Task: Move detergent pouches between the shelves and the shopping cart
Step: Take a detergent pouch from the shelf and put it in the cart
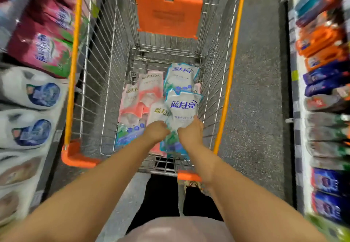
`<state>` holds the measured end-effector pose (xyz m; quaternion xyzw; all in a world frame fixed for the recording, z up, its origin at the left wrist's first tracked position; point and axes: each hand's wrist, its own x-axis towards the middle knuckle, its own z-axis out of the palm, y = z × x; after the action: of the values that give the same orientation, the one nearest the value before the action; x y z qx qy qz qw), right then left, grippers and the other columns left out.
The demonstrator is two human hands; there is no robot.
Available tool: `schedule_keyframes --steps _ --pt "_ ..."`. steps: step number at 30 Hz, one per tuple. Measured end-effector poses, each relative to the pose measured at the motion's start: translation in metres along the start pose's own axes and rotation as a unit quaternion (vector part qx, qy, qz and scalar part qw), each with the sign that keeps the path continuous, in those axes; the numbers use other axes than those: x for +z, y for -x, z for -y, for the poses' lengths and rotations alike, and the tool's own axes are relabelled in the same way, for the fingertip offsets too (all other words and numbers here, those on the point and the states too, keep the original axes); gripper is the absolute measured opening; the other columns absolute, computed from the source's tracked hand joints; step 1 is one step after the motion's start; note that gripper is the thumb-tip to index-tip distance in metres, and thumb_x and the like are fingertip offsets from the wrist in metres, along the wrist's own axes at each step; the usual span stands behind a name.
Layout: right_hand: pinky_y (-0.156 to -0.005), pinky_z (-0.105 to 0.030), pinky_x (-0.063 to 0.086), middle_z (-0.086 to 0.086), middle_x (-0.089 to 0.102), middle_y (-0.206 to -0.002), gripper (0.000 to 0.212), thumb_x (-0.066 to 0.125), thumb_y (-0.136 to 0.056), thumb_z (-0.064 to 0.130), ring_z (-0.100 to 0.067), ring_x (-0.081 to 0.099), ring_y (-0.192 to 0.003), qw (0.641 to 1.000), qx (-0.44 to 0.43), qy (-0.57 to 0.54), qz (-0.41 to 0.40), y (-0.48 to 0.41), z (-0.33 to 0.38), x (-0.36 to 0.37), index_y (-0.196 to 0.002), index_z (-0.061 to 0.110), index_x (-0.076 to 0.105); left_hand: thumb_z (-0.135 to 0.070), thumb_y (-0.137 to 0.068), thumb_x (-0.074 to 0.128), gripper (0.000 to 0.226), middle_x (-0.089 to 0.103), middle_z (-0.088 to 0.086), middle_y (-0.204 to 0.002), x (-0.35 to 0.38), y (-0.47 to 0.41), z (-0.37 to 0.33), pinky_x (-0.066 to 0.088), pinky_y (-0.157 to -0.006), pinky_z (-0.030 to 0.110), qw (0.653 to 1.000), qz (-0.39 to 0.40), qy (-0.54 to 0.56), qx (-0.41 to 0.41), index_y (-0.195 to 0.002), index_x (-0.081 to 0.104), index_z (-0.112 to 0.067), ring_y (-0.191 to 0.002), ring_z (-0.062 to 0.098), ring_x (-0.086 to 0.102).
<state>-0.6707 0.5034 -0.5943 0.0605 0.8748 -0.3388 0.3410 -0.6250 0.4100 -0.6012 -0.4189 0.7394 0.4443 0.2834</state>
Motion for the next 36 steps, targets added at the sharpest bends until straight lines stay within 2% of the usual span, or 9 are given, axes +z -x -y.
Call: schedule_keyframes --steps 6,9,11,15,19,23,26,32,36 --pt "-0.099 -0.031 0.035 -0.015 0.038 -0.139 0.058 0.058 -0.083 0.006 -0.03 0.044 -0.124 0.988 -0.144 -0.049 -0.004 0.082 0.025 -0.036 -0.138 0.006 0.04 -0.017 -0.085 0.057 0.015 0.068 0.01 -0.09 0.003 0.101 0.001 0.04 -0.06 0.024 0.962 -0.166 0.202 0.073 -0.095 0.066 -0.011 -0.086 0.023 0.064" --pt "-0.098 -0.028 0.032 -0.012 0.037 -0.139 0.051 0.056 -0.086 0.009 -0.027 0.044 -0.122 0.97 -0.222 -0.095 0.001 0.134 0.054 -0.052 -0.135 0.01 0.041 -0.02 -0.085 0.057 0.013 0.065 0.005 -0.072 -0.026 0.168 -0.003 0.046 -0.072 0.028 0.918 -0.271 0.247 0.151 -0.079 0.066 -0.014 -0.07 0.016 0.062" --pt "-0.096 -0.028 0.033 -0.011 0.042 -0.135 0.047 0.055 -0.085 0.01 -0.026 0.045 -0.121 0.953 -0.283 -0.111 -0.004 0.174 0.08 -0.056 -0.131 0.011 0.045 -0.019 -0.085 0.055 0.02 0.062 -0.005 -0.063 -0.057 0.212 0.001 0.044 -0.068 0.025 0.883 -0.346 0.248 0.196 -0.066 0.061 -0.021 -0.058 0.002 0.057" --pt "-0.09 -0.029 0.035 -0.01 0.057 -0.121 0.036 0.057 -0.085 0.011 -0.025 0.051 -0.113 0.901 -0.413 -0.135 0.009 0.263 0.126 -0.05 -0.12 0.01 0.055 -0.016 -0.087 0.053 0.028 0.062 -0.007 -0.062 -0.116 0.297 0.027 0.045 -0.069 0.032 0.816 -0.445 0.267 0.256 -0.062 0.058 -0.025 -0.058 0.009 0.057" --pt "-0.086 -0.032 0.044 -0.006 0.066 -0.101 0.02 0.056 -0.087 0.012 -0.02 0.059 -0.096 0.838 -0.519 -0.162 0.048 0.353 0.159 -0.026 -0.106 0.011 0.063 -0.014 -0.09 0.05 0.03 0.063 -0.011 -0.061 -0.162 0.382 0.075 0.049 -0.069 0.031 0.759 -0.522 0.243 0.305 -0.064 0.06 -0.025 -0.058 0.002 0.059" --pt "-0.07 -0.02 0.037 0.009 0.058 -0.082 0.009 0.056 -0.09 0.018 -0.01 0.054 -0.083 0.789 -0.587 -0.162 0.085 0.455 0.195 0.014 -0.096 0.019 0.062 -0.017 -0.091 0.048 0.029 0.062 -0.009 -0.062 -0.217 0.474 0.148 0.048 -0.072 0.03 0.726 -0.592 0.181 0.299 -0.067 0.061 -0.024 -0.068 0.015 0.061" --pt "-0.063 -0.017 0.036 0.015 0.055 -0.078 0.006 0.055 -0.09 0.019 -0.006 0.052 -0.079 0.746 -0.637 -0.158 0.112 0.528 0.223 0.052 -0.093 0.022 0.06 -0.019 -0.091 0.048 0.024 0.061 -0.006 -0.063 -0.263 0.538 0.205 0.046 -0.075 0.029 0.69 -0.656 0.119 0.281 -0.075 0.065 -0.015 -0.067 0.013 0.058" --pt "-0.07 -0.023 0.041 0.011 0.06 -0.084 0.007 0.054 -0.089 0.021 -0.008 0.056 -0.085 0.691 -0.697 -0.137 0.131 0.609 0.294 0.113 -0.088 0.025 0.059 -0.025 -0.09 0.052 0.024 0.062 -0.012 -0.057 -0.345 0.617 0.284 0.045 -0.072 0.027 0.646 -0.717 0.059 0.256 -0.067 0.057 -0.03 -0.062 0.005 0.056" --pt "-0.074 -0.023 0.041 0.014 0.059 -0.082 0.006 0.055 -0.089 0.022 -0.007 0.056 -0.085 0.646 -0.737 -0.13 0.153 0.64 0.36 0.153 -0.089 0.025 0.06 -0.029 -0.091 0.052 0.019 0.062 -0.012 -0.063 -0.41 0.645 0.317 0.043 -0.074 0.028 0.628 -0.751 -0.012 0.203 -0.072 0.056 -0.03 -0.067 0.009 0.057"
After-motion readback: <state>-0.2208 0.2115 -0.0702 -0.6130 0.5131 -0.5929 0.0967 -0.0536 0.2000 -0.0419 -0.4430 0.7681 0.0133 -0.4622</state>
